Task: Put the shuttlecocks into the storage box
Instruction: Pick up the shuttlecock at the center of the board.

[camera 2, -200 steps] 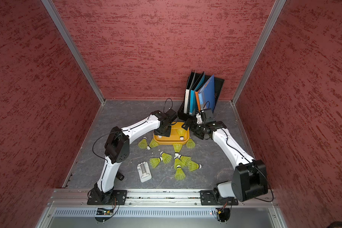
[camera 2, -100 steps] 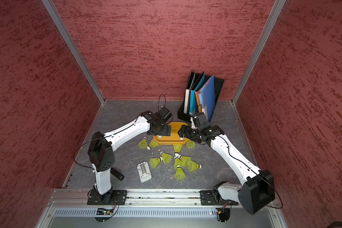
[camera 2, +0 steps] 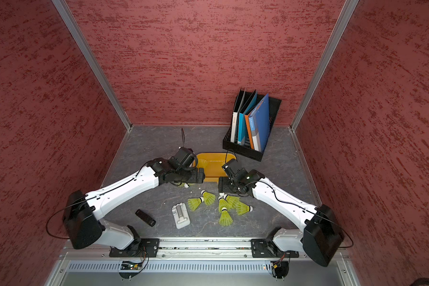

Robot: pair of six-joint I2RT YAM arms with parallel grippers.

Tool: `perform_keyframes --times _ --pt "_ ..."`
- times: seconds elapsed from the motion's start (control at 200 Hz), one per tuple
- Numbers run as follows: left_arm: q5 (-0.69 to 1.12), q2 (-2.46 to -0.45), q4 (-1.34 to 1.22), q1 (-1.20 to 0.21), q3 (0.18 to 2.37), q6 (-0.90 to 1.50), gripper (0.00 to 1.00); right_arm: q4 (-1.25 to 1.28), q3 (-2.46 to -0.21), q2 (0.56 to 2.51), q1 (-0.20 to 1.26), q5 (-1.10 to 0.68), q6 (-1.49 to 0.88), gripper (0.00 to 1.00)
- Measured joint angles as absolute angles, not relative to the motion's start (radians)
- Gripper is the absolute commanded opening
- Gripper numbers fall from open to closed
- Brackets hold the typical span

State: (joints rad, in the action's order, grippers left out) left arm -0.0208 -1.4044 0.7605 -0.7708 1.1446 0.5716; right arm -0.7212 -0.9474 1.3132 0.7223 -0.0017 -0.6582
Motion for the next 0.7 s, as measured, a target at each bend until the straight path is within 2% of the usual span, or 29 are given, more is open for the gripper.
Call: perform_keyframes --times 0.306,0.696 --pt "0.045 -1.187 0.689 -0.807 0.945 0.596 1.00 -0.652 -0.934 1.421 0.761 0.032 -0.654 0.67" --pt "0.126 -1.036 0.597 -0.825 0.765 0.630 1.00 -0.590 -0.932 1.539 0.764 0.048 -0.659 0.62"
